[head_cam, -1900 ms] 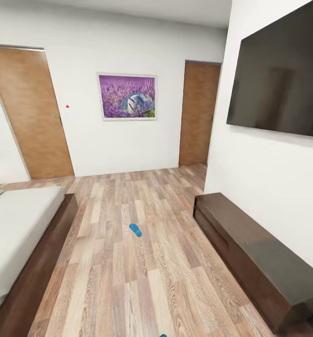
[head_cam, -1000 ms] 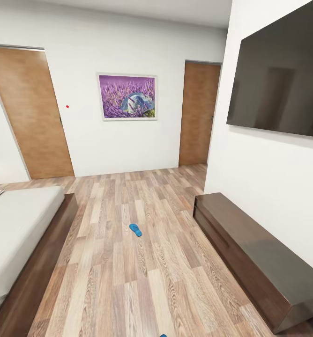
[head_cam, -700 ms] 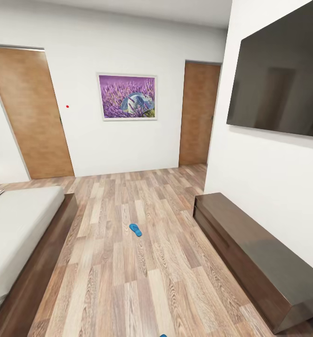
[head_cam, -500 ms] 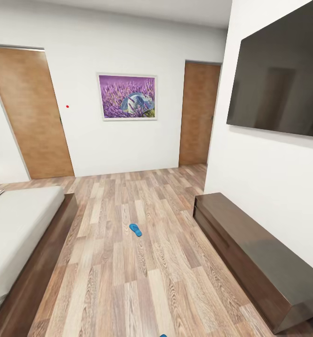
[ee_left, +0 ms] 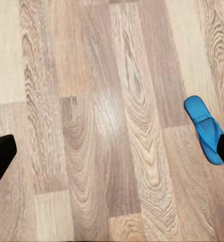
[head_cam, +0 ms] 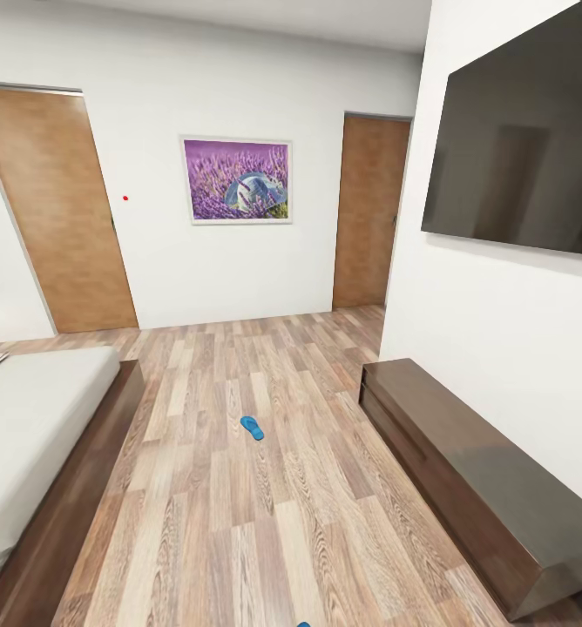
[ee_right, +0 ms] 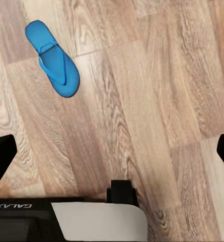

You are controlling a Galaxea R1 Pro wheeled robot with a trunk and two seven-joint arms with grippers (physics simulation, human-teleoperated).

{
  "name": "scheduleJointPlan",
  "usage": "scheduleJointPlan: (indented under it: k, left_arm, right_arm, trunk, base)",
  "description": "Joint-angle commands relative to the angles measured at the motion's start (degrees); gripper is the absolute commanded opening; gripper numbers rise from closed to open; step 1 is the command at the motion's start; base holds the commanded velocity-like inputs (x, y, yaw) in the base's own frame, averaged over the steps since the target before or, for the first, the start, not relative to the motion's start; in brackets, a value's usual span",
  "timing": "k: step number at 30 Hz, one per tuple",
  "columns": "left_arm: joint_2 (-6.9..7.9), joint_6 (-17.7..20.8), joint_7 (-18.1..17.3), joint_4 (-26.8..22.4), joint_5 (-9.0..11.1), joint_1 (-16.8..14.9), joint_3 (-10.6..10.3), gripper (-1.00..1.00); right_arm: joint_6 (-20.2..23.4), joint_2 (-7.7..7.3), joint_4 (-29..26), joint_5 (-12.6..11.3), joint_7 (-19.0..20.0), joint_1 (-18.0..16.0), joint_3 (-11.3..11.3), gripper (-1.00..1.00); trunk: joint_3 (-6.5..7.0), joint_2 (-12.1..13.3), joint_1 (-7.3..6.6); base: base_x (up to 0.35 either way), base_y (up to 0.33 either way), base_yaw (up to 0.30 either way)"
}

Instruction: In the bedroom, move the book from the bed onto either nightstand, and place the two sandals side by side next to the bed.

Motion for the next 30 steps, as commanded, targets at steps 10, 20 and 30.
scheduleJointPlan:
  k: [10,20,30]
  left_arm:
    - [0.20,0.06,0.05,-0.09,1.86,-4.04,0.05,1.00]
    - [0.25,-0.23,0.01,0.00,3.26,-4.65,0.09,1.00]
    - [0.17,-0.34,-0.03,0.19,3.39,-4.70,0.16,1.00]
  right_arm:
    - [2.30,-0.03,-1.28,-0.12,0.07,-6.97,-0.05,1.00]
    - [2.65,0.09,-1.34,0.06,0.05,-10.65,-0.05,1.00]
    - [2.78,2.96,-0.99,0.38,-0.09,-10.98,0.29,1.00]
  trunk:
    - [-0.07,-0.04,0.00]
    - [-0.07,-0.04,0.00]
    - [-0.07,-0.04,0.00]
  base:
    - [0.000,0.000,0.000]
    - [0.000,0.000,0.000]
    - [0.000,0.000,0.000]
